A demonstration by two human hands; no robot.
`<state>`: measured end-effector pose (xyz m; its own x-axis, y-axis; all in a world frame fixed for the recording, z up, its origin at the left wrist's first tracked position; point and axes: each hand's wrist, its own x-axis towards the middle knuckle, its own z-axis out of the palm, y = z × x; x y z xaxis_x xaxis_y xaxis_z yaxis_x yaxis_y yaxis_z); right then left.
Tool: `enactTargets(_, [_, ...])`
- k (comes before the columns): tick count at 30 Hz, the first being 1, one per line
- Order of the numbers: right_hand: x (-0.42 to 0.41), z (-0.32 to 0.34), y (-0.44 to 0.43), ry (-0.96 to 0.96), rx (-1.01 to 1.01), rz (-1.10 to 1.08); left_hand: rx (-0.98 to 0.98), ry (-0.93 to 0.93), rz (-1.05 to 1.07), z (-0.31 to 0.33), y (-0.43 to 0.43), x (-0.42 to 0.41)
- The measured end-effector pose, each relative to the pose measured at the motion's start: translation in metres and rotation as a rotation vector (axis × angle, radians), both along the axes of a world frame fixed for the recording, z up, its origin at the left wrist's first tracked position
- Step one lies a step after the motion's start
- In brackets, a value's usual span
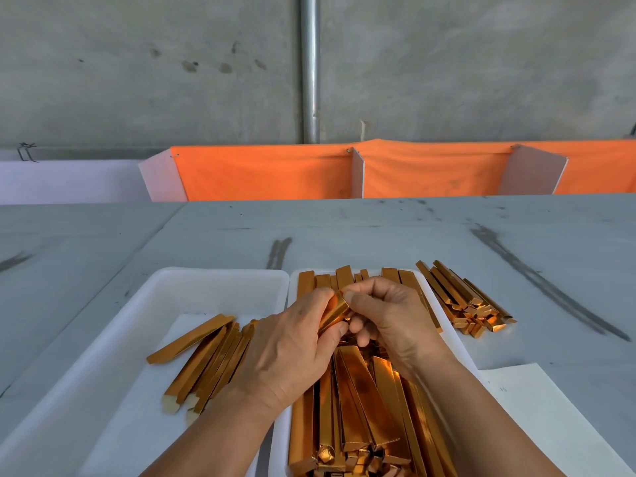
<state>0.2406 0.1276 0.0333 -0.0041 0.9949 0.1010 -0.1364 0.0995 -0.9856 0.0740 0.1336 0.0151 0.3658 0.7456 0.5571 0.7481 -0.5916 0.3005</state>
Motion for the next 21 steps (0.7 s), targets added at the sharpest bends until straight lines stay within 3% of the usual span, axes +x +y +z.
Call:
enactTargets(9, [-0.011,0.002,-0.008,-0.08,0.124,-0.012,0.017,-0.032,0.102,0.007,0.0,0.003])
enactTargets(21, [-0.014,0.002,-0.008,-0.141,0.157,-0.126,0.111,0.128,0.159,0.011,-0.005,0.007])
